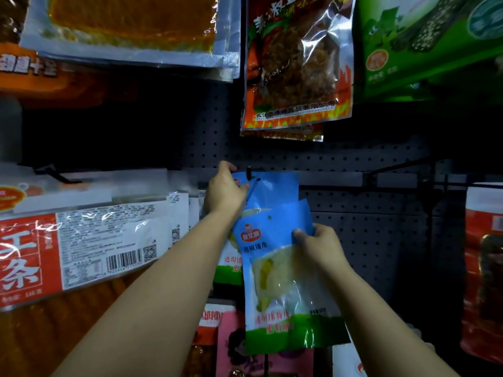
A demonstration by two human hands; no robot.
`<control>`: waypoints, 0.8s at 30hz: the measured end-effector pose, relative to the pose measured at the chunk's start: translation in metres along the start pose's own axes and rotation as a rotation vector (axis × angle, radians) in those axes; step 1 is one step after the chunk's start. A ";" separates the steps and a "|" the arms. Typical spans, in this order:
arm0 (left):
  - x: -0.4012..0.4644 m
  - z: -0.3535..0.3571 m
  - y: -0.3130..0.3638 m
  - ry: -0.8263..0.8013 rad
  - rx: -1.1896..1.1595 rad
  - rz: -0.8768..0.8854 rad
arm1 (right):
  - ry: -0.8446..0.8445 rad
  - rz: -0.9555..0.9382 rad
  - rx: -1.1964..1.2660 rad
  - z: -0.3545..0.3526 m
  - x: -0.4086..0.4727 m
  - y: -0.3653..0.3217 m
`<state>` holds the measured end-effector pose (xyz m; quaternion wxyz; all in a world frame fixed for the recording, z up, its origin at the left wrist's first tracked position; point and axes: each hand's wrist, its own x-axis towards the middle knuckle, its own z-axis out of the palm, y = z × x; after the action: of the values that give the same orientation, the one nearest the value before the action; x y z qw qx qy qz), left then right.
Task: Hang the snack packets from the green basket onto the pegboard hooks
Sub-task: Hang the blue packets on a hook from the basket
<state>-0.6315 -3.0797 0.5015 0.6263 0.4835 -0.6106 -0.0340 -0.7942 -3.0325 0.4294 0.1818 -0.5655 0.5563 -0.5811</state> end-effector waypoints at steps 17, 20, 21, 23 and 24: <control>-0.071 -0.036 0.009 -0.071 -0.352 0.155 | -0.160 -0.048 0.612 -0.028 -0.063 -0.022; -0.085 -0.054 0.010 -0.037 -0.398 0.153 | -0.177 -0.111 0.684 -0.033 -0.076 -0.027; -0.089 -0.060 0.010 -0.060 -0.450 0.131 | -0.180 -0.135 0.704 -0.035 -0.079 -0.029; -0.100 -0.070 0.014 -0.183 -0.645 0.062 | -0.195 -0.181 0.712 -0.041 -0.086 -0.033; -0.105 -0.073 0.016 -0.242 -0.723 0.041 | -0.205 -0.204 0.693 -0.043 -0.090 -0.036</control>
<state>-0.6081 -2.9634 0.4500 0.6804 0.2118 -0.6382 -0.2915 -0.7899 -2.9264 0.4307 0.3582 -0.5782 0.2466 -0.6904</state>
